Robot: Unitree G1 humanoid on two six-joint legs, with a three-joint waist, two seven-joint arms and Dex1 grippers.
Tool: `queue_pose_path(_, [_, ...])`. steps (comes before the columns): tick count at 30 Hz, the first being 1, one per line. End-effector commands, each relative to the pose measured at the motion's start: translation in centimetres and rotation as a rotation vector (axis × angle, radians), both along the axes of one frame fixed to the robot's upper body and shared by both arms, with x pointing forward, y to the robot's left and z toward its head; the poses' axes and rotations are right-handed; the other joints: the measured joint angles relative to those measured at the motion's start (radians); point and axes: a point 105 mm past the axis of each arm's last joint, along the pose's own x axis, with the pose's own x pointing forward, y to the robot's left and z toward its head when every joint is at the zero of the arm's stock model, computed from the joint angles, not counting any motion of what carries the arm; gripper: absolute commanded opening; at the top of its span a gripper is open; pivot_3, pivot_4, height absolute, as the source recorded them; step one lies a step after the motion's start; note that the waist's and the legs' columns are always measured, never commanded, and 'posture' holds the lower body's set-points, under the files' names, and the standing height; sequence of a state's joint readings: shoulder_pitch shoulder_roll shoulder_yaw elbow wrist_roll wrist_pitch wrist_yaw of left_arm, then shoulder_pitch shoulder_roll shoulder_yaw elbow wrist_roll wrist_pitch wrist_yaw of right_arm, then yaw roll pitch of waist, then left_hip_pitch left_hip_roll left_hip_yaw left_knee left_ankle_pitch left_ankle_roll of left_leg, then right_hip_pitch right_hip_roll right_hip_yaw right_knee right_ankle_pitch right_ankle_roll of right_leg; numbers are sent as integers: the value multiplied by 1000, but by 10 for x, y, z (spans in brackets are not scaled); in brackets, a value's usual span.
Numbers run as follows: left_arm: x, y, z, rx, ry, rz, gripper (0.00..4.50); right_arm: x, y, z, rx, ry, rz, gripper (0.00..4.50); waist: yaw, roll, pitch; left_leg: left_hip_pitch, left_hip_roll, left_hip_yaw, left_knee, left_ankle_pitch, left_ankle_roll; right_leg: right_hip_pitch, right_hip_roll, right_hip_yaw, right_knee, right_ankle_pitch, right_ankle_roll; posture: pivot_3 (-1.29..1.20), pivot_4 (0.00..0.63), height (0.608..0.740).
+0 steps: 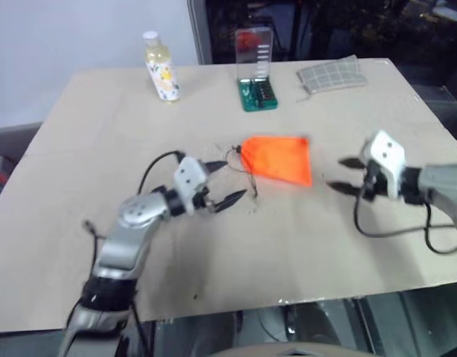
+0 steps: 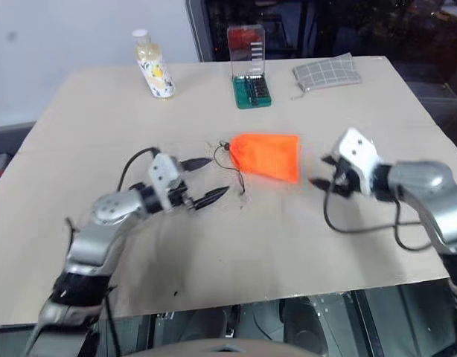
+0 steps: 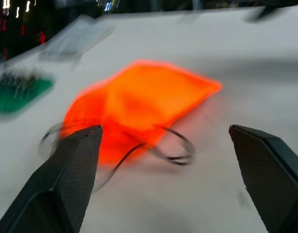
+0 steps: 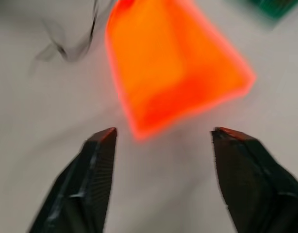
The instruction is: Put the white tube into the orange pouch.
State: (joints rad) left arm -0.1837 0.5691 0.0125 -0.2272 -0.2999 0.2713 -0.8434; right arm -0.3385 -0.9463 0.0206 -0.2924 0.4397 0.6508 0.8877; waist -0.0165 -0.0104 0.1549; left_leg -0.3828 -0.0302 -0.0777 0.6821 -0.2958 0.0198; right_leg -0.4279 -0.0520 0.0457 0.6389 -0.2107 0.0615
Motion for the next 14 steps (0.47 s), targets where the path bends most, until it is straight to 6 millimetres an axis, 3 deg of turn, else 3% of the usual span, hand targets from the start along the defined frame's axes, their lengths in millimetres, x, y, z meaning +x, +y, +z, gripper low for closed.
queue_pose_path(1, [-19, 17, -1, 34, 24, 26, 4322, -3, -6, 18, 96, -90, -5, 2948, 0, 0, 0, 1, 0, 0, 0, 0, 0, 1, 0, 0, 0, 0, 0, 0, 150, 740])
queue_pose_path(4, [-31, 42, -12, 52, 77, 117, 4322, -8, -26, 9, 238, -84, -82, 2948, 5, -1, 1, 6, 1, -2, 0, 0, 0, 8, 1, -2, -2, 0, 0, 0, 150, 740])
queue_pose_path(7, [-46, 60, -13, 50, 126, 174, 4322, -33, -41, -1, 315, -44, -63, 2948, 21, 0, 2, 6, 1, -6, 0, 0, 0, 12, 1, -6, -6, 0, 0, 0, 150, 740])
queue_pose_path(14, [-70, 85, 11, -42, 151, 308, 4322, -59, -80, -13, 321, 8, -166, 2948, 22, 2, 2, 7, 2, -6, 0, 0, 0, 14, 0, -7, -9, 0, 0, 0, 150, 740])
